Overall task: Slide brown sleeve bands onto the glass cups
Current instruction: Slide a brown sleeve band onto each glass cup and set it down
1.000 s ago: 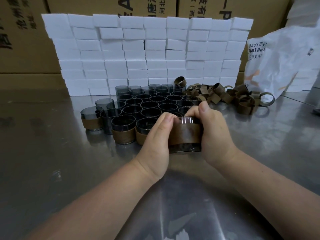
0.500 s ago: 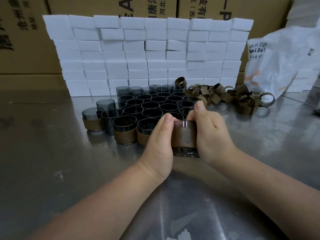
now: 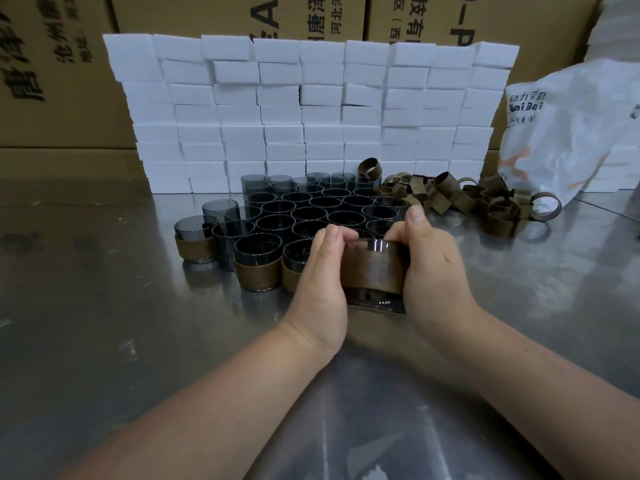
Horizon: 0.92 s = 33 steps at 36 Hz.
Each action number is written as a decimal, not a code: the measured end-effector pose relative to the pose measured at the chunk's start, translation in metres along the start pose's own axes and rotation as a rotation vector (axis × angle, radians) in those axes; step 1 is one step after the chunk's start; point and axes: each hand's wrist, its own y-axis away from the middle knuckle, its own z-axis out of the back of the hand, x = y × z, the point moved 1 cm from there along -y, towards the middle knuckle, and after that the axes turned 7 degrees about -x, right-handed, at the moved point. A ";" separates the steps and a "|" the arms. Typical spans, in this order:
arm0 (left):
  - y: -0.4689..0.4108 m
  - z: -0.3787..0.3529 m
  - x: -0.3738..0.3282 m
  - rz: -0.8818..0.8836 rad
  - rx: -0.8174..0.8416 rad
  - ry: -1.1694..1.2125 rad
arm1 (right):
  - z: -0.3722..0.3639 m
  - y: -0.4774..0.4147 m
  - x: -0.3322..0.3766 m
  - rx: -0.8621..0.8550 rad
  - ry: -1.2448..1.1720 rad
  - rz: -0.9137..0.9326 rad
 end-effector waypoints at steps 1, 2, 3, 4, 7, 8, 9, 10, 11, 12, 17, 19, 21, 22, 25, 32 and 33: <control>0.000 0.000 -0.001 -0.018 0.013 0.012 | 0.001 -0.001 0.000 -0.035 -0.020 -0.020; 0.001 0.000 -0.001 -0.047 0.039 0.004 | 0.002 -0.003 0.001 -0.074 -0.042 -0.050; 0.002 0.000 -0.001 -0.086 0.080 -0.035 | 0.004 -0.005 0.000 -0.110 -0.061 -0.077; 0.003 0.000 -0.001 -0.134 0.123 -0.117 | 0.006 -0.007 -0.001 -0.134 -0.068 -0.097; 0.006 -0.001 0.001 -0.258 0.190 -0.382 | 0.009 -0.010 -0.004 -0.131 -0.051 -0.141; 0.006 0.000 0.001 -0.281 0.187 -0.430 | 0.009 -0.010 -0.005 -0.122 -0.054 -0.158; 0.006 0.001 0.001 -0.310 0.180 -0.472 | 0.008 -0.010 -0.005 -0.115 -0.053 -0.174; 0.005 0.001 0.001 -0.346 0.174 -0.517 | 0.007 -0.010 -0.005 -0.110 -0.046 -0.192; 0.005 0.002 0.000 -0.384 0.172 -0.560 | 0.006 -0.010 -0.005 -0.106 -0.040 -0.212; 0.004 0.003 0.000 -0.419 0.168 -0.593 | 0.005 -0.009 -0.005 -0.098 -0.043 -0.230; 0.004 0.004 -0.007 -0.570 0.064 -0.663 | -0.001 -0.006 -0.004 -0.049 -0.174 -0.303; 0.005 0.004 -0.011 -0.619 0.021 -0.676 | -0.004 -0.004 -0.002 0.004 -0.231 -0.301; 0.005 0.005 -0.014 -0.626 -0.017 -0.678 | -0.007 -0.002 -0.001 0.061 -0.239 -0.257; 0.005 0.006 -0.015 -0.611 -0.034 -0.667 | -0.008 -0.001 -0.001 0.074 -0.229 -0.226; 0.005 0.006 -0.015 -0.595 -0.080 -0.631 | -0.010 0.003 0.001 0.084 -0.197 -0.130; 0.005 0.007 -0.012 -0.636 -0.147 -0.603 | -0.011 0.008 0.001 0.079 -0.077 0.052; 0.005 0.007 -0.012 -0.639 -0.153 -0.601 | -0.011 0.009 0.001 0.091 -0.075 0.057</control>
